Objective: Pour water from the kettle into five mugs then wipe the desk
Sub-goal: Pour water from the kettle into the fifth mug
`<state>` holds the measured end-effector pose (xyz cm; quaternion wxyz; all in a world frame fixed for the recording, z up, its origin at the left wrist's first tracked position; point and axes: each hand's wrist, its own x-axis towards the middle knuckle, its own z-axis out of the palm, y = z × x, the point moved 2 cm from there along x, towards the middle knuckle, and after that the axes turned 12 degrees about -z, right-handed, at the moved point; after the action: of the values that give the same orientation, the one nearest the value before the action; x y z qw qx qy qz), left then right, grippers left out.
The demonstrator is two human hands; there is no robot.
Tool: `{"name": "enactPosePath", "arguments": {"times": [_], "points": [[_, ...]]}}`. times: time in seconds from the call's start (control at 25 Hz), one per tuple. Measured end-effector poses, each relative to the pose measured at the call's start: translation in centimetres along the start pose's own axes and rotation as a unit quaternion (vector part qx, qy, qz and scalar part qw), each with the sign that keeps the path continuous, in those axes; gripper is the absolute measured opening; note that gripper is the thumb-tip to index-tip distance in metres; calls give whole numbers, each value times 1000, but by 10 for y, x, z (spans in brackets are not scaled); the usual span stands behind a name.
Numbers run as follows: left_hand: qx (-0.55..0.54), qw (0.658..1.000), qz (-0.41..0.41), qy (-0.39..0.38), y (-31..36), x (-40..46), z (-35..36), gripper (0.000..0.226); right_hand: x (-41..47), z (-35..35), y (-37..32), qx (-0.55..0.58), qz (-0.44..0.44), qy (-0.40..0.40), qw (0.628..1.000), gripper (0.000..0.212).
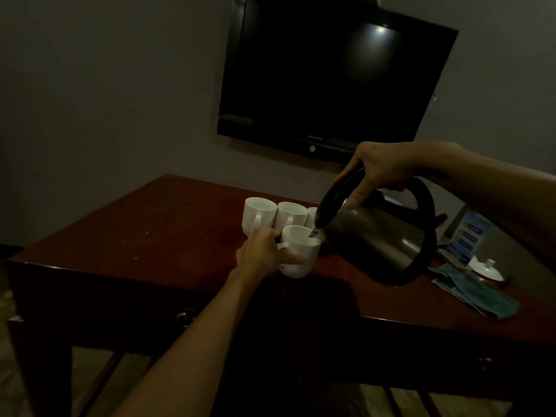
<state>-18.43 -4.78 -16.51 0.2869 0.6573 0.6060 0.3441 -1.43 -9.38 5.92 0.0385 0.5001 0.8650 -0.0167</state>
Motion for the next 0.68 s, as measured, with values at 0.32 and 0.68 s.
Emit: {"name": "enactPosePath", "arguments": {"times": [0.32, 0.68], "points": [[0, 1000, 12, 1, 2, -4, -1, 48, 1, -1, 3, -4, -1, 0, 1000, 58], [3, 1000, 21, -3, -2, -4, -1, 57, 2, -1, -2, 6, 2, -5, 1000, 56]]}}
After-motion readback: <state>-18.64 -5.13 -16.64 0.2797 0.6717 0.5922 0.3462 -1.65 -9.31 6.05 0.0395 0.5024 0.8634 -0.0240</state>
